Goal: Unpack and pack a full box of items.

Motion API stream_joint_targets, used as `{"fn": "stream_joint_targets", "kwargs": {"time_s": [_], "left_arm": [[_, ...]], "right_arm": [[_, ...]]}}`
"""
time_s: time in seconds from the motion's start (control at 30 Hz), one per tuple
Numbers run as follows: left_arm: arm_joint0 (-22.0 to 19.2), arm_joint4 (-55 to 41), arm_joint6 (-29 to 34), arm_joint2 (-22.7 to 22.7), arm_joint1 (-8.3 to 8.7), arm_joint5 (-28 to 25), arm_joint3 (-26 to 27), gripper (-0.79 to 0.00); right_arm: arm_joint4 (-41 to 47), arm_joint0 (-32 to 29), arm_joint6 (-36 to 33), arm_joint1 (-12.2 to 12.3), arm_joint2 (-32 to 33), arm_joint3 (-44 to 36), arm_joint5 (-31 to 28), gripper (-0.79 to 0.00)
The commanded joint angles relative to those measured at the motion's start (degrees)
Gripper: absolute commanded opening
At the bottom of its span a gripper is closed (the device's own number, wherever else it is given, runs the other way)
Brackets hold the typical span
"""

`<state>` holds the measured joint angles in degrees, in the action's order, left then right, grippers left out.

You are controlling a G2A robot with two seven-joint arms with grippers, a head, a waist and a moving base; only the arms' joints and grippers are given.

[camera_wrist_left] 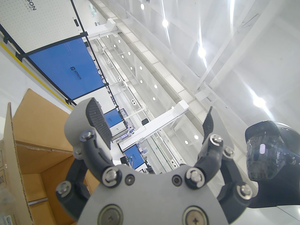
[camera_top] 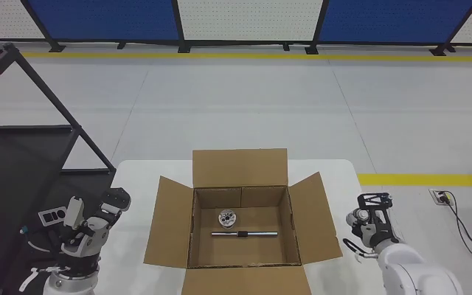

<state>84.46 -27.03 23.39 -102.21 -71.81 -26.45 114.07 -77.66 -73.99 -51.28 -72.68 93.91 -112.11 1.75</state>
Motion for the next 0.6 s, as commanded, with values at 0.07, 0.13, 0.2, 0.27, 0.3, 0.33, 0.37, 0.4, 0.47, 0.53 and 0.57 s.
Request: {"fn": "stream_joint_targets", "kwargs": {"time_s": [0.07, 0.13, 0.2, 0.27, 0.3, 0.33, 0.37, 0.4, 0.47, 0.53, 0.57], "left_arm": [[0.00, 0.00, 0.00, 0.00, 0.00, 0.00, 0.00, 0.000], [0.00, 0.00, 0.00, 0.00, 0.00, 0.00, 0.00, 0.000], [0.00, 0.00, 0.00, 0.00, 0.00, 0.00, 0.00, 0.000], [0.00, 0.00, 0.00, 0.00, 0.00, 0.00, 0.00, 0.000], [0.00, 0.00, 0.00, 0.00, 0.00, 0.00, 0.00, 0.000], [0.00, 0.00, 0.00, 0.00, 0.00, 0.00, 0.00, 0.000], [0.00, 0.00, 0.00, 0.00, 0.00, 0.00, 0.00, 0.000], [0.00, 0.00, 0.00, 0.00, 0.00, 0.00, 0.00, 0.000], [0.00, 0.00, 0.00, 0.00, 0.00, 0.00, 0.00, 0.000], [0.00, 0.00, 0.00, 0.00, 0.00, 0.00, 0.00, 0.000], [0.00, 0.00, 0.00, 0.00, 0.00, 0.00, 0.00, 0.000]], "right_arm": [[-0.48, -0.38, 1.00, 0.06, -0.44, 1.03, -0.36, -0.785], [-0.51, -0.60, 1.16, 0.10, -0.51, 1.30, -0.59, -0.785], [-1.25, -0.78, 1.23, 0.14, -0.66, 1.75, -0.48, -0.785], [-1.46, -0.78, 1.08, 0.15, -0.86, 2.13, -0.22, -0.785], [-1.78, -0.75, 0.90, 0.17, -0.94, 2.25, -0.21, -0.785], [-2.30, -0.73, 0.55, 0.21, -1.03, 2.33, -0.23, -0.785], [-2.74, -0.70, 0.05, 0.23, -1.16, 2.37, -0.17, -0.785], [-3.25, -0.60, -0.33, 0.25, -1.28, 2.27, -0.02, -0.785], [-3.99, -0.43, -1.28, 0.28, -1.59, 2.20, 0.04, -0.785], [-4.64, -0.13, -2.49, 0.33, -2.05, 2.25, -0.44, -0.785], [-4.72, 0.05, -3.02, 0.34, -2.31, 2.38, -0.78, -0.785]]}}
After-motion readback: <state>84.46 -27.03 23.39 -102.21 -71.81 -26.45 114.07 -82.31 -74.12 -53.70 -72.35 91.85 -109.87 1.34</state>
